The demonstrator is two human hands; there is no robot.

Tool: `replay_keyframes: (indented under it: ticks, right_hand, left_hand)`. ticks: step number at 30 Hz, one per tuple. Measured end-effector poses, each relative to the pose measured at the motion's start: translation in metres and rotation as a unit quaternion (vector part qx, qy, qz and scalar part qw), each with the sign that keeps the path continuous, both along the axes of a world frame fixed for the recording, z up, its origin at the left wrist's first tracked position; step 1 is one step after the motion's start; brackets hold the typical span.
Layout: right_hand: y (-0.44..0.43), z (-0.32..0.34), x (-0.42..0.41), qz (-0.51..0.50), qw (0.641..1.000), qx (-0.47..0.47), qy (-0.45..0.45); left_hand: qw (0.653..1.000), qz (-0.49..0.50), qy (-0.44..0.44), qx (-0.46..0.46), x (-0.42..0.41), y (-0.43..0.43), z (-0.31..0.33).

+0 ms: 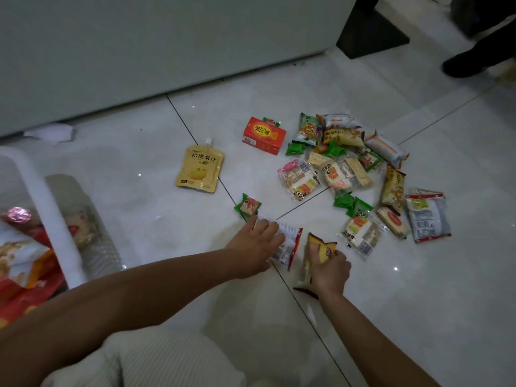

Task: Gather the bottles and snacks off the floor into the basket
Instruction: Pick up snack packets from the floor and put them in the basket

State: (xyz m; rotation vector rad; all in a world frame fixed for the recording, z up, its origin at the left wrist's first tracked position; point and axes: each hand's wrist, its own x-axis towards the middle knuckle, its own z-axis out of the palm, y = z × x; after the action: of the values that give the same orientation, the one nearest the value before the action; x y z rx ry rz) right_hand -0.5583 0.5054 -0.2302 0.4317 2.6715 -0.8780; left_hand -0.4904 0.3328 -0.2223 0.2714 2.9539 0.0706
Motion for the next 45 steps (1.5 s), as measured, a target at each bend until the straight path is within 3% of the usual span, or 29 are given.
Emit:
replay_keyframes:
  ticks: [5, 10, 14, 17, 20, 25, 28, 32, 34, 36, 41, 45]
  right_hand:
    - [0.000, 0.002, 0.015, 0.040, 0.997, 0.053, -0.048]
    - [0.006, 0.003, 0.012, 0.074, 0.992, -0.009, -0.098]
    - [-0.007, 0.023, 0.000, 0.117, 0.986, -0.077, -0.086]
    - [-0.047, 0.049, -0.011, 0.218, 0.968, -0.109, -0.066]
    - [-0.118, 0.084, -0.012, 0.353, 0.925, -0.136, -0.027]
    - [-0.252, 0.147, 0.047, 0.538, 0.826, -0.169, -0.004]
    - [-0.306, 0.181, 0.110, 0.606, 0.772, -0.186, -0.039]
    - [-0.327, 0.190, 0.171, 0.660, 0.732, -0.136, -0.104]
    - [-0.319, 0.179, 0.167, 0.677, 0.721, -0.111, -0.097]
    - [-0.302, 0.166, 0.138, 0.664, 0.734, -0.097, -0.101]
    - [-0.211, 0.124, 0.003, 0.530, 0.848, -0.010, -0.014]
    - [-0.074, 0.085, -0.081, 0.327, 0.940, 0.082, 0.046]
  left_hand:
    - [0.994, 0.088, -0.058, 0.020, 0.010, -0.014, -0.008]
    - [0.990, 0.114, -0.085, 0.013, 0.020, -0.020, -0.004]
    - [0.983, 0.183, -0.032, 0.010, 0.033, -0.036, 0.022]
    - [0.963, 0.269, 0.017, -0.012, 0.044, -0.070, 0.066]
    - [0.904, 0.412, 0.109, 0.038, 0.076, -0.117, 0.119]
    - [0.729, 0.637, 0.236, 0.079, 0.188, -0.190, 0.186]
    - [0.642, 0.740, 0.192, 0.064, 0.262, -0.212, 0.191]
    - [0.597, 0.795, 0.070, 0.079, 0.310, -0.214, 0.173]
    - [0.608, 0.785, 0.110, 0.057, 0.308, -0.213, 0.165]
    - [0.636, 0.752, 0.170, 0.029, 0.292, -0.210, 0.157]
    - [0.740, 0.646, 0.184, 0.030, 0.210, -0.187, 0.131]
    - [0.817, 0.556, 0.137, 0.064, 0.128, -0.162, 0.109]
